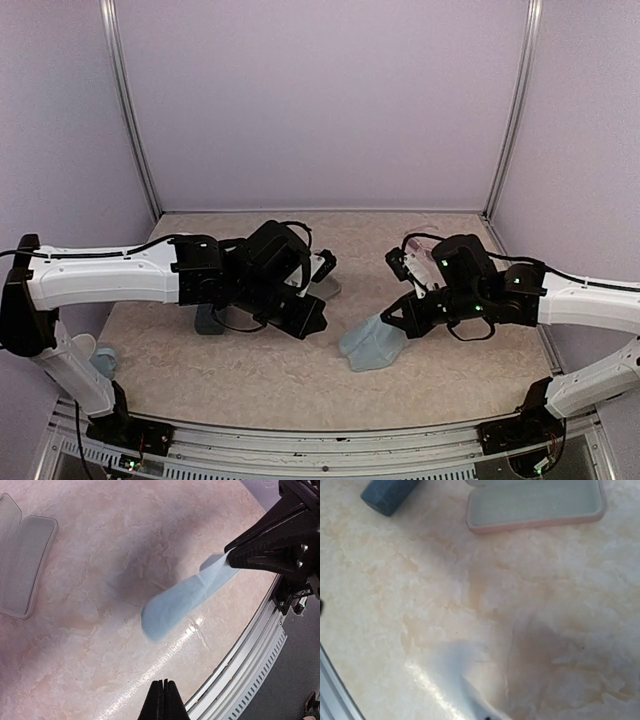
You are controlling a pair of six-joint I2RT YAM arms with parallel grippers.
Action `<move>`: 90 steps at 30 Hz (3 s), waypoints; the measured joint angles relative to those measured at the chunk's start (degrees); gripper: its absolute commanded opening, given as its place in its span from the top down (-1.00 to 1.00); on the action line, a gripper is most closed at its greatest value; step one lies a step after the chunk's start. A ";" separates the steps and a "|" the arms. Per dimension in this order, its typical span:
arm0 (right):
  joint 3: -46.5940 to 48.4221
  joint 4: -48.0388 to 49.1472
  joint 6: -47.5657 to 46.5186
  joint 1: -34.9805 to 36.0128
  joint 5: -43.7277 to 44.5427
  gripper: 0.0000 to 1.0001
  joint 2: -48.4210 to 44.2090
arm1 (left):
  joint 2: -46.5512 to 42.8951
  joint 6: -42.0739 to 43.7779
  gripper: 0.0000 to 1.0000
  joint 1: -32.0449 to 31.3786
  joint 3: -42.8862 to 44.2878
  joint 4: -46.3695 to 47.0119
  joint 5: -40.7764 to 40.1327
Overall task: Organize the sunglasses
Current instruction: Place the glasses cleaning cloth at the center of the board, then pick up the glasses cleaning cloth from the center of the board.
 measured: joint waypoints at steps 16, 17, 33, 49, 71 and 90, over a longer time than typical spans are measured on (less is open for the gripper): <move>-0.46 3.19 -3.15 0.20 -4.87 1.00 -1.77 | -2.27 3.56 -0.19 2.47 -9.46 12.13 6.05; 0.04 3.08 -3.98 0.20 -5.60 1.00 -1.22 | -2.75 4.24 -0.30 3.63 -10.97 13.05 6.56; 23.89 -2.84 -5.01 0.28 -7.76 0.78 12.76 | -17.42 9.25 -0.37 12.04 -15.30 12.39 6.38; 16.24 -4.15 1.16 -9.92 5.53 -0.41 28.17 | -9.92 13.70 -0.22 11.04 -19.26 11.52 7.80; -1.79 -2.73 9.05 -9.81 7.63 -0.36 6.58 | 18.53 19.58 0.27 13.81 -5.73 13.31 7.06; 1.53 -3.19 6.03 -9.81 7.15 -0.36 10.01 | 23.06 18.03 0.67 12.79 -1.73 10.86 3.34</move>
